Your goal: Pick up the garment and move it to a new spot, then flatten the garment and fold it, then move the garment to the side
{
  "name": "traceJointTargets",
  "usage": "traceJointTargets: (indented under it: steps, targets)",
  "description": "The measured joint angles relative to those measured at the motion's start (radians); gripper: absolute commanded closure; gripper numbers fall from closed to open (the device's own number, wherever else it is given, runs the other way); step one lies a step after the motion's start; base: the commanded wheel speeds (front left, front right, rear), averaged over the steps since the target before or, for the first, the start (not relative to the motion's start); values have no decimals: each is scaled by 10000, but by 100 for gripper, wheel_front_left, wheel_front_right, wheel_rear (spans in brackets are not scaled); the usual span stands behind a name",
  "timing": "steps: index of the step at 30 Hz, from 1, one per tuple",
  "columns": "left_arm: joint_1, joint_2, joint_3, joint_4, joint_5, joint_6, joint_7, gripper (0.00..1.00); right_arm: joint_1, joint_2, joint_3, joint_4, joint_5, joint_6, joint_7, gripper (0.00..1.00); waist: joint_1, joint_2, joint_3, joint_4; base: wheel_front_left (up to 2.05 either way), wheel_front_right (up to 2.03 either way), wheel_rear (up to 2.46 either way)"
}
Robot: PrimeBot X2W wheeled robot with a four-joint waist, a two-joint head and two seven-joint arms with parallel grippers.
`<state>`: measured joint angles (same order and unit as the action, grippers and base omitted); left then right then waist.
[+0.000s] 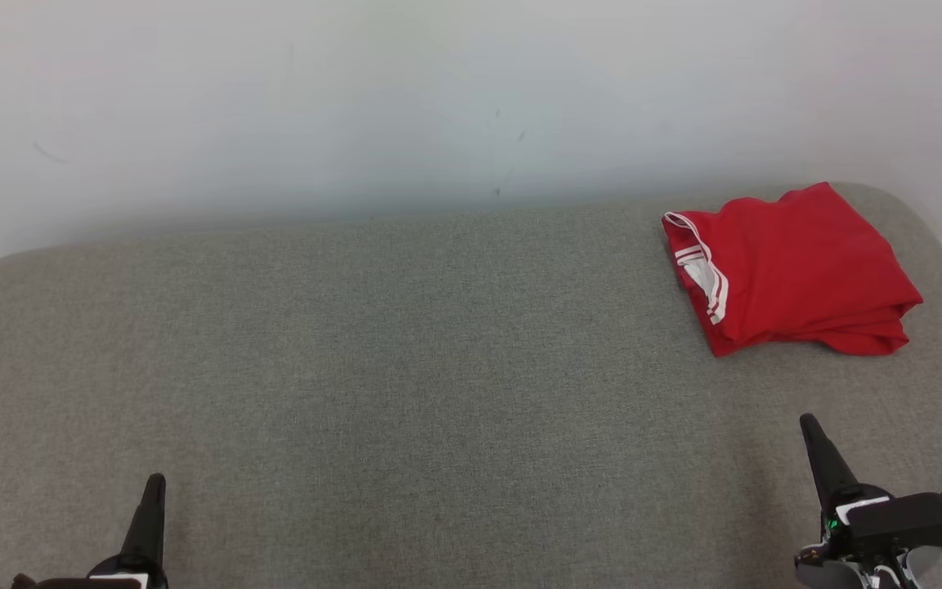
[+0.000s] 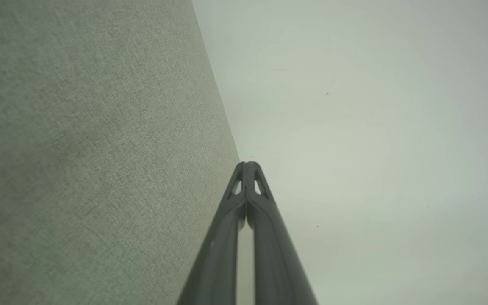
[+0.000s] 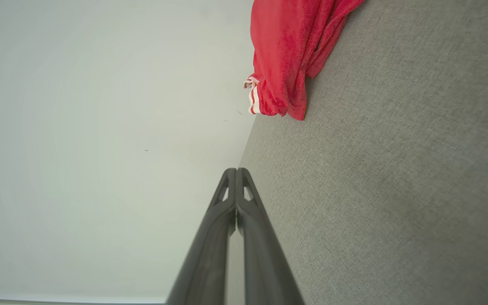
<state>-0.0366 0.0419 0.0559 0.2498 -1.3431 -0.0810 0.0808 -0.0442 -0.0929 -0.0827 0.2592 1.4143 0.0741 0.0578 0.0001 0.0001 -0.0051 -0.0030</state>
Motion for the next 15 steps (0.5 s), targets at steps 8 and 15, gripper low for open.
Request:
traceJointTargets:
  steps: [8,15]
  targets:
    - [-154,-10,201,244,-1243,-180,174,100,-148,224,-245,201,895,232,251,100,0,0,35,15,0,0,0]
    - [-404,-23,318,391,-2318,-397,305,100,-314,414,-470,337,1661,407,502,100,0,0,66,28,0,0,0]
